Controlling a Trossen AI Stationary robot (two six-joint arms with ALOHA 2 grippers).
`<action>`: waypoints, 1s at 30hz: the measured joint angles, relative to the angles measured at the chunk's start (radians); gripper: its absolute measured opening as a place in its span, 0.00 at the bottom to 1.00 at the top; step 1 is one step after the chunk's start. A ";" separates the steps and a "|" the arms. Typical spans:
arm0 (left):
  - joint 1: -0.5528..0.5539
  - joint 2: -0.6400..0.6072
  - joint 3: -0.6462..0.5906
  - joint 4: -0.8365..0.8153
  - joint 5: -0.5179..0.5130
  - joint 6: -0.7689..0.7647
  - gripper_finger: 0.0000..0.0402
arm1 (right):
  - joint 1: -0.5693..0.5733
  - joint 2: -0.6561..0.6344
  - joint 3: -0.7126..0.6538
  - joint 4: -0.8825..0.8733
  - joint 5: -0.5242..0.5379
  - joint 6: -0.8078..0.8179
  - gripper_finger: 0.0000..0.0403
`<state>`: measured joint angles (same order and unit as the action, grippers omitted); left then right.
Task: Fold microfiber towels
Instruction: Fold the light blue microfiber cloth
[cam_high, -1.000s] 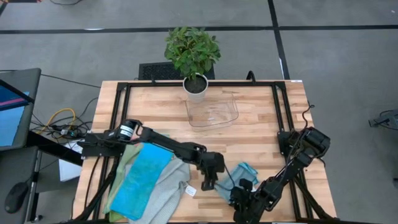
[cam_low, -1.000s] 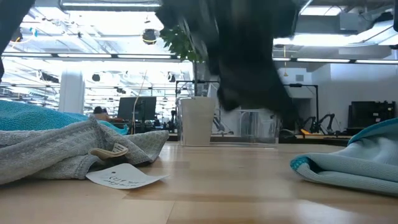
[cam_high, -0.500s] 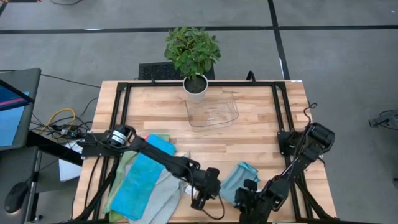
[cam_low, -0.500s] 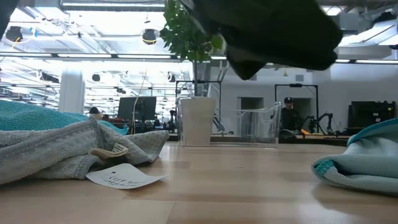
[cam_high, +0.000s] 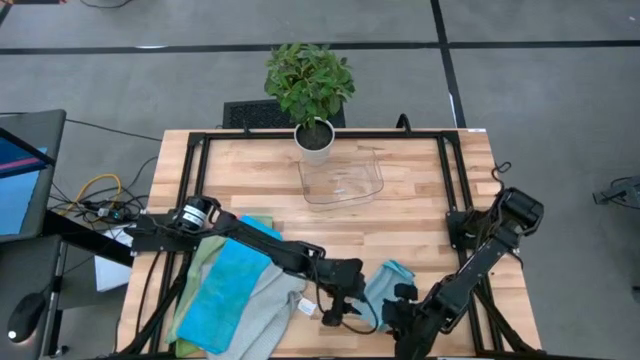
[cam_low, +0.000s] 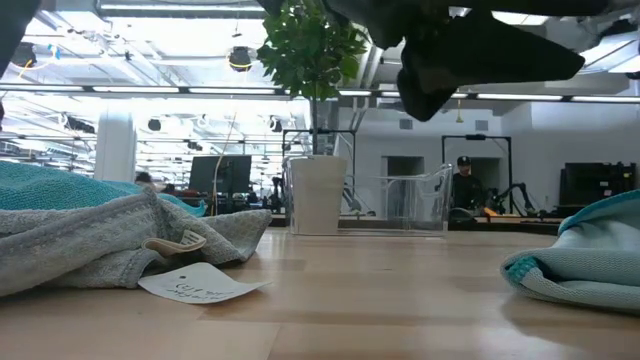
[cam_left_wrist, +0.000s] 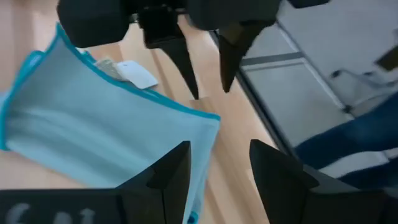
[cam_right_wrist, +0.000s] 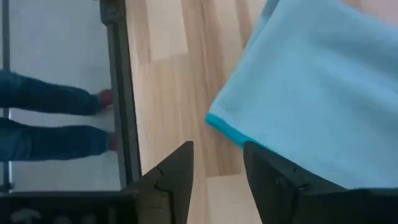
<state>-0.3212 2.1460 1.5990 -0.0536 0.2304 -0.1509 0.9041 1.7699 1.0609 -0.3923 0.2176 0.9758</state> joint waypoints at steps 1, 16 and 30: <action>0.005 0.000 0.000 -0.001 0.033 -0.006 0.39 | -0.007 0.010 0.018 0.006 -0.002 -0.019 0.42; 0.022 0.000 0.000 -0.067 0.124 -0.031 0.38 | -0.018 0.167 0.108 -0.077 -0.006 -0.138 0.47; 0.022 0.000 0.000 -0.072 0.070 -0.064 0.38 | -0.014 0.216 0.115 -0.111 0.020 -0.070 0.36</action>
<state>-0.2993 2.1460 1.5990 -0.1257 0.3000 -0.2152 0.8902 1.9859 1.1755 -0.5034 0.2377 0.9063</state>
